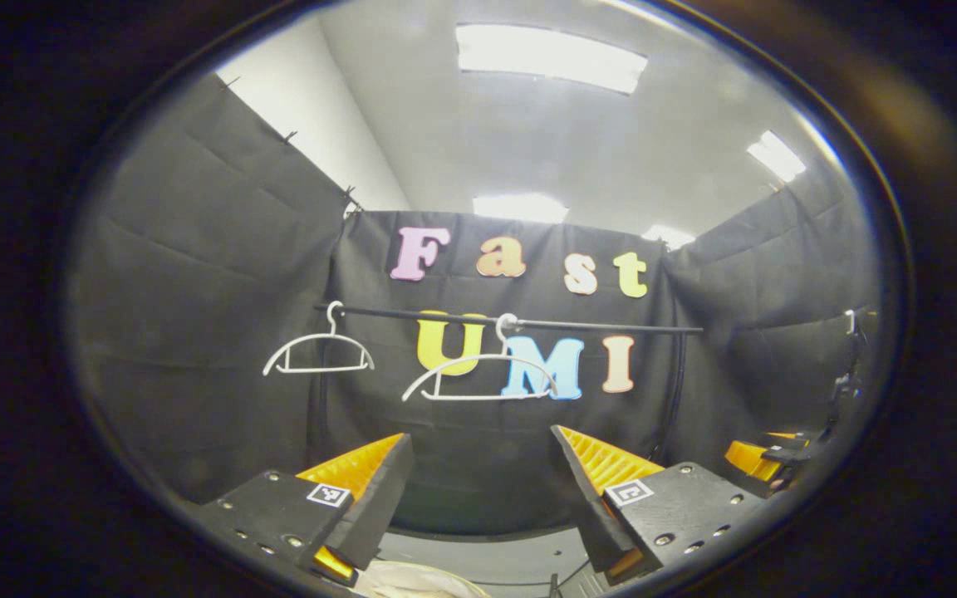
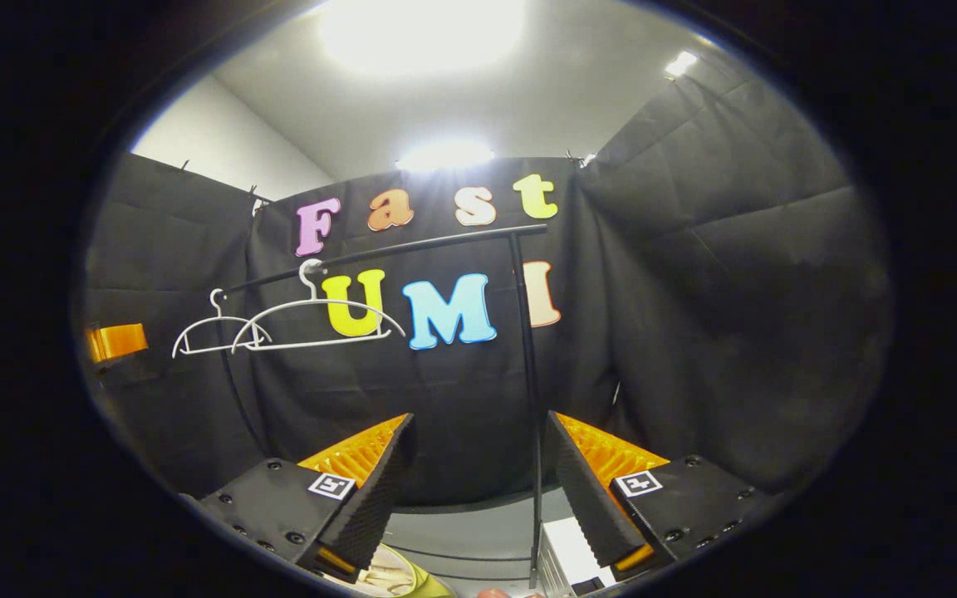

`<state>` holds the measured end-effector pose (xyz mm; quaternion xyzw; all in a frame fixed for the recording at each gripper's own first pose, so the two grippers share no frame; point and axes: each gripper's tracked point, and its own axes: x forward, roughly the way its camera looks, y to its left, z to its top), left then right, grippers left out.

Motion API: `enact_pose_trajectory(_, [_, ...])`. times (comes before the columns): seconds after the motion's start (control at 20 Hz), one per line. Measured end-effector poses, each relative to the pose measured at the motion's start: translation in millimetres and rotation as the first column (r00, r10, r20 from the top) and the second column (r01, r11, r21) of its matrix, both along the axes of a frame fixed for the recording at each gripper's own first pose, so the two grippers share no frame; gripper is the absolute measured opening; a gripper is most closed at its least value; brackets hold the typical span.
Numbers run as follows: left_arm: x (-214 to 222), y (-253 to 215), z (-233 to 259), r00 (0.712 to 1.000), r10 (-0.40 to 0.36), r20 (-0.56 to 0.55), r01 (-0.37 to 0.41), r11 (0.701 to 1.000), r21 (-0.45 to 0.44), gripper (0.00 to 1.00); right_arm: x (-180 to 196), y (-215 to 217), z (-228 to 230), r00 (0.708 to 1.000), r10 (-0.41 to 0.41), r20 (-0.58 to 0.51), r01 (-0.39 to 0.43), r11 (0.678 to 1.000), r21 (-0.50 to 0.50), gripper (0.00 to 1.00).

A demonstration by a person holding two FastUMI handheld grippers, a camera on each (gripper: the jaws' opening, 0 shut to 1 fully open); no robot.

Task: Grasp the clothes on the hanger with both hands and then place them into the laundry hamper below.

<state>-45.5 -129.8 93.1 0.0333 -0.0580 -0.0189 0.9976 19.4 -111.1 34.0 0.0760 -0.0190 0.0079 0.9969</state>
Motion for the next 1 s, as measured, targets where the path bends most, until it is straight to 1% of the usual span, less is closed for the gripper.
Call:
enact_pose_trajectory(0.15, [-0.6,17.3,-15.6,1.0,0.026,0.006,-0.025,0.996,-0.083,0.95,-8.9,-5.8,-9.8,0.999,-0.035,-0.011,0.035,0.999,0.0,0.98])
enact_pose_trajectory(0.2, [5.2,21.2,-20.3,1.0,0.029,0.0,-0.029,0.995,-0.097,0.94,-12.0,-7.2,-10.2,0.999,-0.046,-0.002,0.046,0.999,-0.009,0.98])
enact_pose_trajectory(0.3, [14.1,24.4,-29.6,1.0,0.011,-0.012,-0.012,0.995,-0.094,0.94,-10.9,-14.2,-4.3,0.995,-0.095,0.019,0.095,0.995,-0.019,0.98])
enact_pose_trajectory(0.5, [19.4,14.4,-41.7,0.995,-0.084,-0.057,0.081,0.995,-0.057,0.95,-10.9,0.0,0.4,0.992,-0.123,0.005,0.123,0.992,0.017,0.98])
enact_pose_trajectory(0.65, [40.8,-1.0,-55.1,0.985,-0.143,-0.097,0.143,0.99,0.0,0.95,-11.3,6.4,-5.6,0.992,-0.121,-0.019,0.122,0.992,0.025,0.98])
enact_pose_trajectory(0.75, [50.0,-7.0,-65.9,0.976,-0.168,-0.136,0.177,0.983,0.05,0.95,-16.3,11.1,-18.2,0.992,-0.112,-0.065,0.114,0.993,0.033,0.98])
enact_pose_trajectory(0.9, [51.8,-26.0,-76.8,0.961,-0.24,-0.137,0.256,0.96,0.114,0.95,-29.4,-1.7,-28.4,0.986,-0.15,-0.075,0.153,0.988,0.032,0.98])
enact_pose_trajectory(1.0, [52.4,-34.2,-90.1,0.954,-0.245,-0.171,0.268,0.955,0.126,0.95,-39.0,-4.5,-36.4,0.981,-0.169,-0.092,0.172,0.984,0.034,0.98])
